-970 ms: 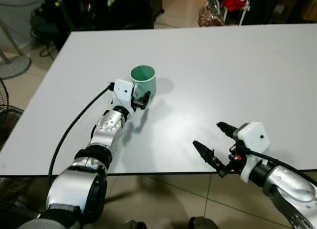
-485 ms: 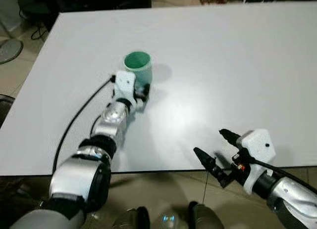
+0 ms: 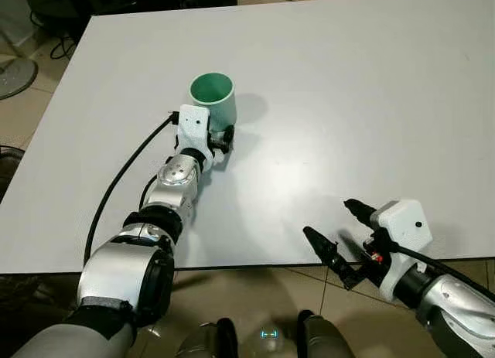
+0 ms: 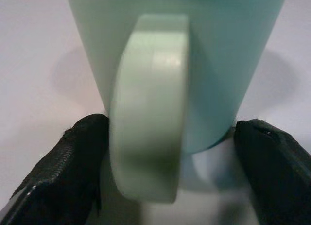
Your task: Setting the table
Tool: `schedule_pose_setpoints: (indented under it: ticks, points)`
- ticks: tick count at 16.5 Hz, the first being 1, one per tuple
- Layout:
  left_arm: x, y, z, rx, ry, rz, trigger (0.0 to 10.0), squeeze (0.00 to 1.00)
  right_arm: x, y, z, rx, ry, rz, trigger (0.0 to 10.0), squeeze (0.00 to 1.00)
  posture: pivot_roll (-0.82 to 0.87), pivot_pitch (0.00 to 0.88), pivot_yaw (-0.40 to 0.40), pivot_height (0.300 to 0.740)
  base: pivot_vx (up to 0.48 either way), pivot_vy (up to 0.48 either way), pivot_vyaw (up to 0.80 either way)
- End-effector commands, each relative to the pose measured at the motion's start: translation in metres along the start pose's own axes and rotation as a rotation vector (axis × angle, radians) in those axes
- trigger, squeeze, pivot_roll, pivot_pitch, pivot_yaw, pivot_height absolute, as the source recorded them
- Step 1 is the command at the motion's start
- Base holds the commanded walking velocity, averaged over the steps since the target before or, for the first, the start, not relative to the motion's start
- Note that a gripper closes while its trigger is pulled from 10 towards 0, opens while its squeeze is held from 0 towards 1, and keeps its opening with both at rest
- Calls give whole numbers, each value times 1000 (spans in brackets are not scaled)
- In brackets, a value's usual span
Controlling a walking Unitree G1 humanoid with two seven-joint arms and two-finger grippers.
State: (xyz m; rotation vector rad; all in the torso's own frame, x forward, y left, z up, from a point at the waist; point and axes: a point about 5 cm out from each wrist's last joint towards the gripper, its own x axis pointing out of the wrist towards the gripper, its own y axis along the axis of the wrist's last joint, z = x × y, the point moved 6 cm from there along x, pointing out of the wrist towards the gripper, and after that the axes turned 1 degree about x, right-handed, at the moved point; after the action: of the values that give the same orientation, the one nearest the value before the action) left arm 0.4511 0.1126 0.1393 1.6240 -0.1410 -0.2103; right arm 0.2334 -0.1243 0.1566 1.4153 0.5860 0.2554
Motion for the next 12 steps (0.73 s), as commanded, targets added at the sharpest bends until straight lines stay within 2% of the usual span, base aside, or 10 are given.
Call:
schedule_pose_setpoints:
  ticks: [1,3,6,12]
  points:
    - [-8,-23,3,-49,-31,-46,10000,0,1,1,-2,5,7,10,10000,0,-323,183,130,740,0,0,0]
    - [-11,-28,4,-80,-46,-46,10000,0,3,1,-1,3,9,14,10000,0,-314,166,132,740,0,0,0]
    - [-19,-40,-4,-66,-18,-51,10000,0,5,1,0,-3,8,23,10000,0,-299,137,137,740,0,0,0]
    - [-41,-53,-6,-71,-43,16,10000,0,7,2,3,-11,6,39,10000,0,-272,80,136,740,0,0,0]
